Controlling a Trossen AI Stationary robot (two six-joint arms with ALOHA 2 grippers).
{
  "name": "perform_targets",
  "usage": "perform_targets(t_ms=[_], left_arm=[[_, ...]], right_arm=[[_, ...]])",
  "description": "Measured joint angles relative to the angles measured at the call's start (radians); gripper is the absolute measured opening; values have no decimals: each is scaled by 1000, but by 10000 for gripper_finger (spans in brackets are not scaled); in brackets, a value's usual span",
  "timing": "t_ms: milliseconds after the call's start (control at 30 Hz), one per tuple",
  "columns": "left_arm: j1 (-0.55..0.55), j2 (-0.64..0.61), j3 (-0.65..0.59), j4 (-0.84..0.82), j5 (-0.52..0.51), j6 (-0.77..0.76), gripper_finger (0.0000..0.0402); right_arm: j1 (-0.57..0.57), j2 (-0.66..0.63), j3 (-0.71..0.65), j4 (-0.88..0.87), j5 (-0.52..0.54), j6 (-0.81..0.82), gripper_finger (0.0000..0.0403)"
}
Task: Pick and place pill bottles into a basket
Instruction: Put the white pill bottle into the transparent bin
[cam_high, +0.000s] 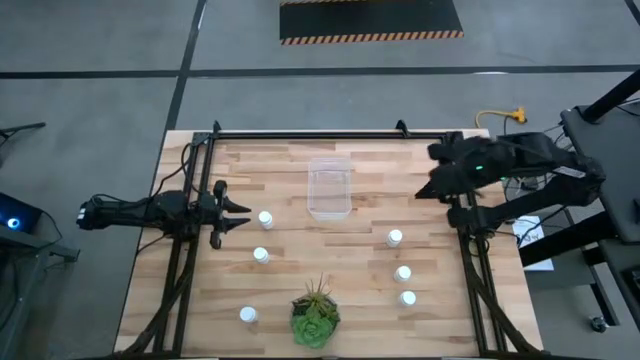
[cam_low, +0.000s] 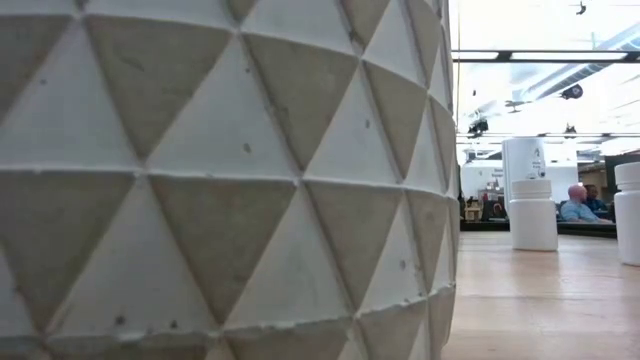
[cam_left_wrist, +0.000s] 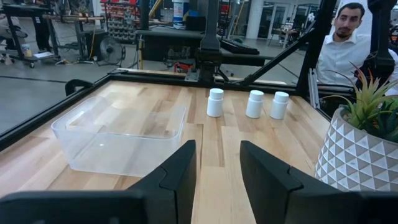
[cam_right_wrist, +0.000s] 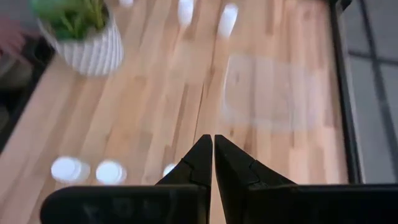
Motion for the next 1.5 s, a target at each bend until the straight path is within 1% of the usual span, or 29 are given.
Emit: perform_targets(t_ms=[300,567,800,967,1333,1500], left_arm=[[0,0,0,0,0,0,107],[0,0,0,0,0,0,107],[0,0,0,0,0,0,107],[0,0,0,0,0,0,107],[0,0,0,-1,0,0,107],[0,0,0,1,0,0,107]], right_arm=[[0,157,0,-128,-1,7,9],[0,279,-4,-139,-15,10,9],[4,353,-37,-144,-91,32,9],[12,362,-115,-137,-93,39,9],[16,310,-325,38,-93,38,9],[16,310,-400,71,-90,31,9]])
